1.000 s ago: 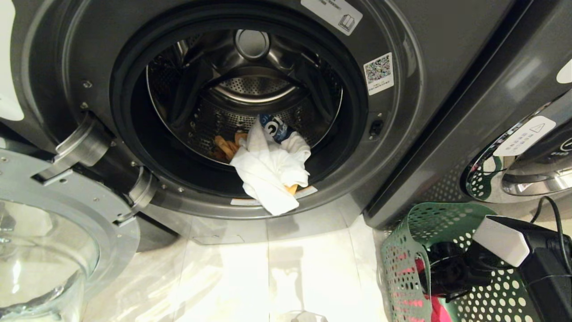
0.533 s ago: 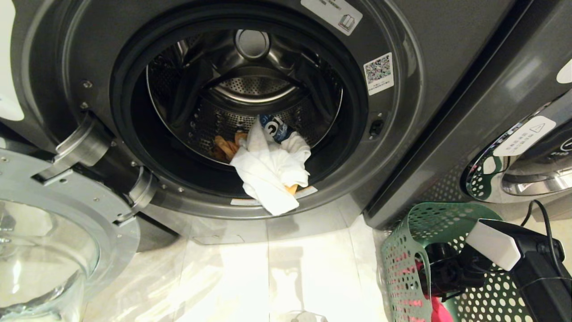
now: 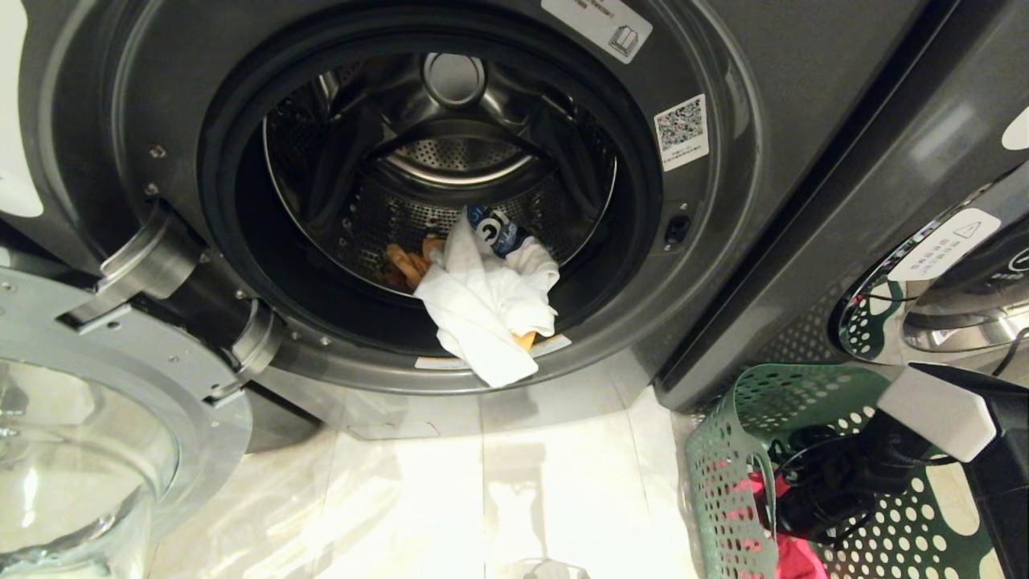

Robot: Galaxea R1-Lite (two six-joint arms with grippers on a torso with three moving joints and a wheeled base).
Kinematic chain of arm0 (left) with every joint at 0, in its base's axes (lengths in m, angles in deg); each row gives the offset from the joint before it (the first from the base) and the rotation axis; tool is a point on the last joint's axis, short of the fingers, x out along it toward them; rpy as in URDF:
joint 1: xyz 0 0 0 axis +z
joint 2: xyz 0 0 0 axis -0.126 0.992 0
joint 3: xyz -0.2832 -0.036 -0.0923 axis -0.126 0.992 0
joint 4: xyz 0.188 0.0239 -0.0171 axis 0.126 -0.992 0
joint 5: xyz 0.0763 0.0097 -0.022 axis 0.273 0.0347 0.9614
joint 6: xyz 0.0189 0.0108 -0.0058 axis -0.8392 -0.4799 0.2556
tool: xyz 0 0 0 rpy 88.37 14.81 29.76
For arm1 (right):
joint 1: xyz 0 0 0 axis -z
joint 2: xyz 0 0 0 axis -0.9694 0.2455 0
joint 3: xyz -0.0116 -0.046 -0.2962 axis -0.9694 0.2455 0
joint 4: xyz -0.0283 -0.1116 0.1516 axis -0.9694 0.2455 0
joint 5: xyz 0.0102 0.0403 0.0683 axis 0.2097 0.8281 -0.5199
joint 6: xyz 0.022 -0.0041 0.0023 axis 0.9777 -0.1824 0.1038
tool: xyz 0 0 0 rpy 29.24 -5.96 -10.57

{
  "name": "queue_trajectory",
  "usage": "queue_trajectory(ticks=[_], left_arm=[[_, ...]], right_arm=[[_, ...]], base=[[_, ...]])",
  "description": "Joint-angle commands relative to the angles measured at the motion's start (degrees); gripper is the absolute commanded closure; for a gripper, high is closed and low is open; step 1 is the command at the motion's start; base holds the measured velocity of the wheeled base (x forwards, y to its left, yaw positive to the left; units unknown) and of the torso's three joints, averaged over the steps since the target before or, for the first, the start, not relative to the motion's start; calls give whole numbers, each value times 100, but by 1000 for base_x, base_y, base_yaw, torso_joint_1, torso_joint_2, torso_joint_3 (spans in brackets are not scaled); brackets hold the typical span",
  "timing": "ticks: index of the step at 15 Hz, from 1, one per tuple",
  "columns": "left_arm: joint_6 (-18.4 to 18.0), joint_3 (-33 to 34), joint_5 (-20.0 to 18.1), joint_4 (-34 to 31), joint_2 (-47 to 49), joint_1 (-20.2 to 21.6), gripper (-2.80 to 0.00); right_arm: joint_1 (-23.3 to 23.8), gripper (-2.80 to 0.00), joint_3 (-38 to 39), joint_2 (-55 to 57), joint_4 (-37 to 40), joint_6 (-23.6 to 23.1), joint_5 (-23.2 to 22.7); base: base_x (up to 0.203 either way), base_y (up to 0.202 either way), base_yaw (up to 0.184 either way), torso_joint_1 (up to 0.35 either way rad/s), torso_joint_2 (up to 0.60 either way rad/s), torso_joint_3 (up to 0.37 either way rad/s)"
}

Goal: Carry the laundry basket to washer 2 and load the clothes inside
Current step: Place the clothes into the washing machine

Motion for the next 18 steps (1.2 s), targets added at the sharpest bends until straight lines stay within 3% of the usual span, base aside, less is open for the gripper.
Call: queue_trajectory(ticks=[1, 4, 10, 12, 14, 18], left_arm=[[0, -2, -1, 0, 7, 0, 0], [0, 2, 4, 0, 7, 0, 0], [0, -6, 4, 0, 7, 0, 0], [0, -6, 3, 0, 7, 0, 0], [0, 2, 4, 0, 7, 0, 0], [0, 2, 4, 0, 7, 0, 0]], right_arm=[[91, 0, 240, -952, 763, 0, -13], [198, 0, 978, -2784, 1508, -109, 24], [335, 0, 2276, -7082, 1871, -1317, 257], [128, 0, 2429, -8283, 1969, -1780, 130], [-807, 0, 2311, -9163, 2361, -2161, 13], [-3847, 0, 1590, -9605, 3267, -2400, 143]], base=[[0, 0, 0, 0, 0, 0], [0, 0, 0, 0, 0, 0], [0, 0, 0, 0, 0, 0], [0, 0, 0, 0, 0, 0], [0, 0, 0, 0, 0, 0], [0, 0, 0, 0, 0, 0]])
